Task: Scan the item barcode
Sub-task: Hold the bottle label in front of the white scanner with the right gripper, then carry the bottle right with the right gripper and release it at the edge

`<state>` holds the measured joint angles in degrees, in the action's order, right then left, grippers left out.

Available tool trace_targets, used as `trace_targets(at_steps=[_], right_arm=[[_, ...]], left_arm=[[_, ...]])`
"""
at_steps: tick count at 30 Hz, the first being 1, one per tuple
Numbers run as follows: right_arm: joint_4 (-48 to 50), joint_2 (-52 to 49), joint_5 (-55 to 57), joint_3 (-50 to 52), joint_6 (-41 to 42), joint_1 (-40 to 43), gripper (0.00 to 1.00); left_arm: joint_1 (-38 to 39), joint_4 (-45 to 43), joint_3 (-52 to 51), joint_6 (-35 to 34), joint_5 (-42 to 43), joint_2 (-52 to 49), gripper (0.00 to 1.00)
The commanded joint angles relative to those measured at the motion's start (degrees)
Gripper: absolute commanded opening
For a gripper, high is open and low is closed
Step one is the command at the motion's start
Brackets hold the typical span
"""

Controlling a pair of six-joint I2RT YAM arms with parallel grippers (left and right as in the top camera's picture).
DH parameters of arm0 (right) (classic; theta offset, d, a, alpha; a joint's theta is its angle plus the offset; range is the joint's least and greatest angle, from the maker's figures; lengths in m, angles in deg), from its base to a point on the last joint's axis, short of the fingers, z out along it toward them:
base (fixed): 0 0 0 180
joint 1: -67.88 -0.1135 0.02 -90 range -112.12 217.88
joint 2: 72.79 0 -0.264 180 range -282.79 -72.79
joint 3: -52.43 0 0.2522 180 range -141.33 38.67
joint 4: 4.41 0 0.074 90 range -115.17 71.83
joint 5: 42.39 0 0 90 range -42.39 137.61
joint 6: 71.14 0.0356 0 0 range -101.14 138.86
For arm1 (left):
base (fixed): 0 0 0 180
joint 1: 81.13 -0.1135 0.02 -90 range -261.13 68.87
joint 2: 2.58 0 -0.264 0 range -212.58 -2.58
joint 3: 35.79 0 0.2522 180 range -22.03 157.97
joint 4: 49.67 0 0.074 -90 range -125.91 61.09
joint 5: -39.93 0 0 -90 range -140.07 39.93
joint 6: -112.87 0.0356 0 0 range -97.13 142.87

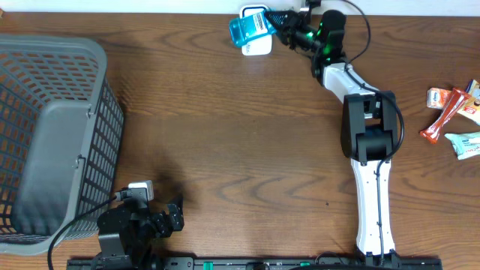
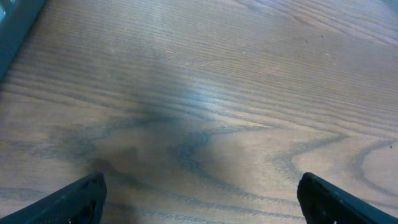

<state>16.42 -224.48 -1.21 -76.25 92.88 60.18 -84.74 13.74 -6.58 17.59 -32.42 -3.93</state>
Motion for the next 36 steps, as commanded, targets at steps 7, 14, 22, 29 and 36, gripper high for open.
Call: trace_targets(at_steps=[7,14,22,29,36], right_arm=[[0.07,0.17,1.31,-2.43,0.68,0.81,0.01],[1.49,0.22,-4.2,-3.45,-5.03,0.98,0.01],[2.69,6.38,-18.01,-6.03,-3.37,2.36,0.01],[1.84,11.8,-28.44,-6.03,-3.74,3.76,0.02],[-1.9,11.89,-33.7,-5.27,-7.63,1.46,0.02]], left_arm=[[0.22,0.48,0.09,0.31,-0.2,0.31,0.98],[0.22,0.48,0.09,0.31,-0.2,0.31,0.98],[0.22,0.48,0.09,0.31,-0.2,0.31,0.98],[0.22,0.5,0.09,0.31,-0.2,0.31,0.98],[0.22,0.5,0.09,0.31,-0.2,0.31,0.98]])
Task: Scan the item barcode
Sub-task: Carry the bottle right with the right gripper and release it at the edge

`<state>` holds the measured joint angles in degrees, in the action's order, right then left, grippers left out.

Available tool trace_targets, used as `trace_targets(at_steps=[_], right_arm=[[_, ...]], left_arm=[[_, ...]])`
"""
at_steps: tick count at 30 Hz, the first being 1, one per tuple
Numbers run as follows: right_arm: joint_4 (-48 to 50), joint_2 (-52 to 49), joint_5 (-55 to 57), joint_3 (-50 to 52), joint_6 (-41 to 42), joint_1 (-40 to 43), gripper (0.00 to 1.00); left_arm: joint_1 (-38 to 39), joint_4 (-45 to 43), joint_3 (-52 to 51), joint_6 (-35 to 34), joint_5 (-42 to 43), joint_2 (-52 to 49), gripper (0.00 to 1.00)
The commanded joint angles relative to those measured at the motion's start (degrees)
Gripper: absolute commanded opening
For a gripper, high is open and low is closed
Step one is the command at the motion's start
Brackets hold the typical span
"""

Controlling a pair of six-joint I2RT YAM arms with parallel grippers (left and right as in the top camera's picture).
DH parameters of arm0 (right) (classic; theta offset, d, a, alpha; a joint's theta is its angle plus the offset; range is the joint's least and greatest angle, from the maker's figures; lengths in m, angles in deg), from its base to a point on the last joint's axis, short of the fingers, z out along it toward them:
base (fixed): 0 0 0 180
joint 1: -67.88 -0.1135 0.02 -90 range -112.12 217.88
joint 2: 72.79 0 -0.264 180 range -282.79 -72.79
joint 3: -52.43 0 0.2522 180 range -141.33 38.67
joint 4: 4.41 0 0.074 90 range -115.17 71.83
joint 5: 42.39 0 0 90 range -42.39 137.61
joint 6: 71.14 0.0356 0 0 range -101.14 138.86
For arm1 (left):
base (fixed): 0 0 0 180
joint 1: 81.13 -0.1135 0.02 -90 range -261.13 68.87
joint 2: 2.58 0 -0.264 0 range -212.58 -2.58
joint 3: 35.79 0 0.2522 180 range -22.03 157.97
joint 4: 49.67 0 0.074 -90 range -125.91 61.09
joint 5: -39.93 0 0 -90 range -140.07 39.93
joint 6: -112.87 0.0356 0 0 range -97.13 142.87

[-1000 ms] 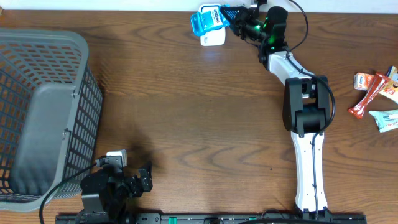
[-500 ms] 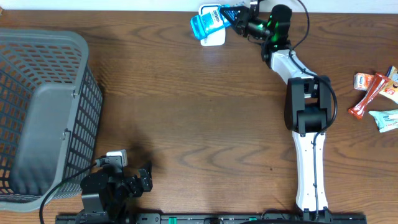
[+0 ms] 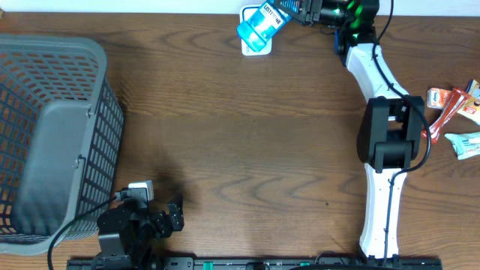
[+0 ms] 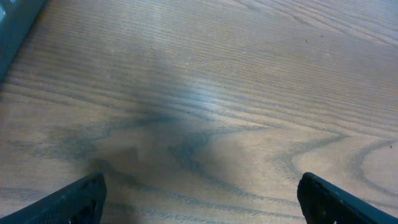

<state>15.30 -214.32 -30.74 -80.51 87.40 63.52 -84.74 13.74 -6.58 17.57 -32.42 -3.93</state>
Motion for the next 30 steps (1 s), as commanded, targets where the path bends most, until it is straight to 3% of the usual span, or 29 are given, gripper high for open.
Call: trace_targets(at_steps=[1,9,14,17,18,20,23,27,30], right_arm=[[-0.59,1.77,-5.57,-1.01,-1.29,-3.32,0.02],[0.39,4.96,-8.37,-1.01,4.35,-12.11,0.02],[-2.01,5.35,0.09,-0.98,-1.31,-18.05,0.02],[-21.57,5.35,13.94,-1.01,-16.68,-21.22,0.02],[-34.47,5.35,26.16,-1.03,-25.2,-23.06,0.02],[-45.44,5.35,38.82,-1.03,-32.46,-25.16,0.02],[-54.42,5.57,45.13,-1.05,-38.45,-27.58,0.02],[-66.69,6.54,47.28,-1.05,-39.21,-27.76,0.02],[-77.88,8.61,54.97,-1.05,-42.86,-25.94,0.02]], left_arm=[[0.22,0.48,0.09,0.33,-0.2,0.31,0.98],[0.22,0.48,0.09,0.33,-0.2,0.31,0.98],[0.22,0.48,0.09,0.33,-0.2,0.31,0.98],[0.22,0.48,0.09,0.33,-0.2,0.31,0.98],[0.22,0.5,0.09,0.33,-0.2,0.31,0.98],[0.22,0.5,0.09,0.33,-0.2,0.31,0.98],[0.22,0.5,0.09,0.33,-0.2,0.31,0.98],[0.22,0.48,0.09,0.33,-0.2,0.31,0.98],[0.22,0.5,0.09,0.33,-0.2,0.31,0.98]])
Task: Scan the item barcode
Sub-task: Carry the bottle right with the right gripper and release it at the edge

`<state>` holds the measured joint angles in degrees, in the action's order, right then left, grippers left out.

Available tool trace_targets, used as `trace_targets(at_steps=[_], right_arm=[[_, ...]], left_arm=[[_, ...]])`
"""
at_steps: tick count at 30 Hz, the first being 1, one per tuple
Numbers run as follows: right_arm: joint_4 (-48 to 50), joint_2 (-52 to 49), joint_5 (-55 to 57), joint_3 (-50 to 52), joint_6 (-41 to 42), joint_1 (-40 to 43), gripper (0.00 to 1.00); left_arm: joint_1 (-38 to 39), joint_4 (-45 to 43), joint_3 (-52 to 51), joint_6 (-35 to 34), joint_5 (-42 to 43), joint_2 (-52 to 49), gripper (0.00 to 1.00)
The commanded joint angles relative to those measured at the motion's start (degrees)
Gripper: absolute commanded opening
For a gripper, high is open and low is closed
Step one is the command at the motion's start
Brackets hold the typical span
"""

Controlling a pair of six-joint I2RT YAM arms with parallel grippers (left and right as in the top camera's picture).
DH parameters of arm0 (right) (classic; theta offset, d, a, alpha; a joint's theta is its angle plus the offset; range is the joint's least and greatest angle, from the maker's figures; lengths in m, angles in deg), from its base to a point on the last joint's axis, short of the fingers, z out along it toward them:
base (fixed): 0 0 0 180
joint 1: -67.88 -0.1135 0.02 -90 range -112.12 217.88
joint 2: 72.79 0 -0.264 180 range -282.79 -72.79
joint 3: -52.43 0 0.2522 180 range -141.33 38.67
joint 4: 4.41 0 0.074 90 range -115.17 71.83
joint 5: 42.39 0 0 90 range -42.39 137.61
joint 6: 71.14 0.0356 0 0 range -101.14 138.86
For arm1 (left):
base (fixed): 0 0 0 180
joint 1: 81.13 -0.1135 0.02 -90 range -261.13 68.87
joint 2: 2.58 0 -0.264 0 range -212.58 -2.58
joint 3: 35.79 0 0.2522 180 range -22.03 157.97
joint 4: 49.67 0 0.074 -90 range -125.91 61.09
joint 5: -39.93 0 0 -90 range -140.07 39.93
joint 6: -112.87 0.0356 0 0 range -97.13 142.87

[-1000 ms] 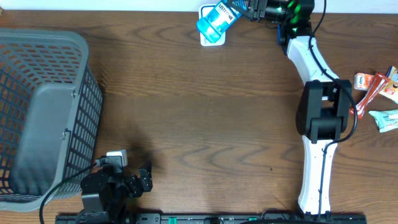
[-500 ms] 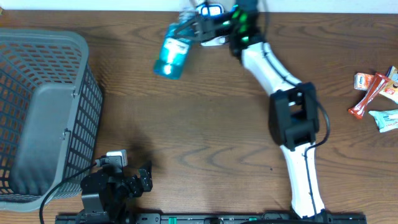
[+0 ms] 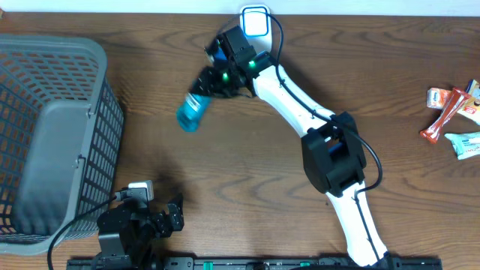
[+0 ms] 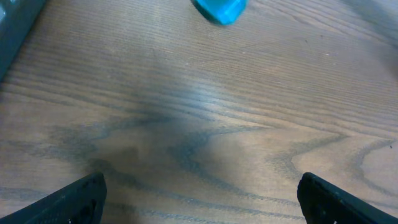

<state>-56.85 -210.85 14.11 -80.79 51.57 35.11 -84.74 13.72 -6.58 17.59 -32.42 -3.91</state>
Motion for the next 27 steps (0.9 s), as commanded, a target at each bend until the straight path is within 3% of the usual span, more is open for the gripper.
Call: trace_targets(at_steps=[1,9,13,16,22,27], right_arm=[[-9.01,6.05,13.75,-0.76,-8.55,3.37,0.02],[-27.26,17.77,50.58,-0.74,-14.69,13.16,0.01],[-31.78,19.98,70.29,-0.74,-16.52,20.44,0.01],[-31.36,19.21,78.55,0.07,-17.0,25.51,0.01],[-22.64,13.35,71.58,2.05,-28.09,36.26,0.01],[-21.92,7.54,69.79,2.05,-27.15,41.83,0.01]], left_arm=[[0.22,0.52,0.09,0.31,-0.2,0.28,0.98],[0.22,0.5,0.09,0.31,-0.2,0.28,0.98],[0.22,0.5,0.09,0.31,-0.2,0.28,0.98],[0.22,0.5,0.09,0.31,-0.2,0.28,0.98],[0.22,0.52,0.09,0.31,-0.2,0.28,0.98],[0.22,0.52,0.09,0.31,-0.2,0.28,0.98]])
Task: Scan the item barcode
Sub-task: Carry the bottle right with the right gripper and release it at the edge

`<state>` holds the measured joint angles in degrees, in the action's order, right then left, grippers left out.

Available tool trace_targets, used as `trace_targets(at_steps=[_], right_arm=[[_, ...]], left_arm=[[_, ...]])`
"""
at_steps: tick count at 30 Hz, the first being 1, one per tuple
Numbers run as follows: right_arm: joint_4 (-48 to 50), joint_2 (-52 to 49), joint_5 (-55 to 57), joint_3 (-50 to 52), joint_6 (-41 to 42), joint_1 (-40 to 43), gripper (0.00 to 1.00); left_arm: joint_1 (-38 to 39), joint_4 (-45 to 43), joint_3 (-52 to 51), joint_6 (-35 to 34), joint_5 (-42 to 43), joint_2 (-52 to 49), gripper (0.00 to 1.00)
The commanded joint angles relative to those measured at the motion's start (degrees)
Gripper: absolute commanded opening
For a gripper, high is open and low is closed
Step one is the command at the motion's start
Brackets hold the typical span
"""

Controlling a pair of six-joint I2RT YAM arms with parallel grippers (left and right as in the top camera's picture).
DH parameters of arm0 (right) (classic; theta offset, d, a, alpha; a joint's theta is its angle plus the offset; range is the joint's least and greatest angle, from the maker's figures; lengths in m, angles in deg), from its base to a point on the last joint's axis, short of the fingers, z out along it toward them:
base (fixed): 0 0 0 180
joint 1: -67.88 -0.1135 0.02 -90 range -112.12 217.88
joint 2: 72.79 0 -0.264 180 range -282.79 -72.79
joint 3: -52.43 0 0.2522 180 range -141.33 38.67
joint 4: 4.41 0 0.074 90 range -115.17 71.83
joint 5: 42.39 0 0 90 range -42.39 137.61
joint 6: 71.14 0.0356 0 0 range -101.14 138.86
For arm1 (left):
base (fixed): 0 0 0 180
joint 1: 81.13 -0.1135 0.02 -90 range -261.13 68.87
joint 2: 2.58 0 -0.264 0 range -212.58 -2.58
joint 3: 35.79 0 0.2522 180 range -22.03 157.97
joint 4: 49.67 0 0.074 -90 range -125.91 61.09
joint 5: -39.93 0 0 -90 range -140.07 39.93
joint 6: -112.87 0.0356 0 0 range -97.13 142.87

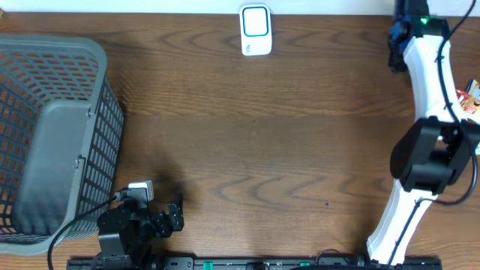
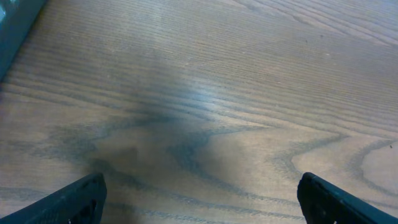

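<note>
The white barcode scanner with a blue-framed window lies at the table's far edge, nothing over it. The blue bottle does not show in any view. My right arm reaches to the far right corner. Its gripper head is dark against the top edge and its fingers cannot be made out. My left gripper rests at the near left, beside the basket. In the left wrist view the left gripper is open over bare wood, nothing between its fingertips.
A large grey mesh basket fills the left side, with a grey slab inside it. Snack packets lie at the right edge, partly behind the right arm. The brown wooden table spans the middle.
The right arm was over the table left of centre with the blue bottle in its gripper. Now it is at the far right corner and the bottle is out of sight. The left arm is unchanged.
The right gripper held the blue bottle over the scanner, first just beside it, then tilted at the far edge. Then the bottle was held out over the table towards the basket. Now the bottle is gone from view and the arm is far right.
</note>
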<state>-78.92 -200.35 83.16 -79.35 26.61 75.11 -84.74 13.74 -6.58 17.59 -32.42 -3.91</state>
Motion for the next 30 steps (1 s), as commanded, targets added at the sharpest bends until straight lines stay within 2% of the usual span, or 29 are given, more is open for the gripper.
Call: trace_targets(at_steps=[1,12,13,14,15,16,17,18,21,30], right_arm=[[0.66,-3.91,0.79,0.61,-2.21,2.93,0.01],[-0.46,-6.14,0.31,0.61,0.0,11.93,0.02],[-0.55,-6.1,-1.27,0.59,0.13,12.22,0.05],[-0.52,-5.9,-3.34,0.59,0.11,12.35,0.13],[-0.44,-5.73,-5.68,0.52,0.11,12.33,0.25],[-0.44,-5.42,-6.78,0.35,0.11,12.26,0.47],[-0.42,-5.18,-7.28,0.13,0.09,12.11,0.78],[-0.37,-4.72,-7.52,-0.31,0.11,11.82,0.88],[0.46,-3.23,-7.67,-1.6,0.13,10.99,0.99],[3.74,2.84,-12.35,-2.43,0.42,6.25,0.99]], left_arm=[[0.22,0.48,0.09,0.31,-0.2,0.28,0.98],[0.22,0.5,0.09,0.31,-0.2,0.28,0.98],[0.22,0.5,0.09,0.31,-0.2,0.28,0.98],[0.22,0.5,0.09,0.31,-0.2,0.28,0.98],[0.22,0.48,0.09,0.31,-0.2,0.28,0.98],[0.22,0.48,0.09,0.31,-0.2,0.28,0.98],[0.22,0.5,0.09,0.31,-0.2,0.28,0.98],[0.22,0.5,0.09,0.31,-0.2,0.28,0.98],[0.22,0.48,0.09,0.31,-0.2,0.28,0.98],[0.22,0.48,0.09,0.31,-0.2,0.28,0.98]])
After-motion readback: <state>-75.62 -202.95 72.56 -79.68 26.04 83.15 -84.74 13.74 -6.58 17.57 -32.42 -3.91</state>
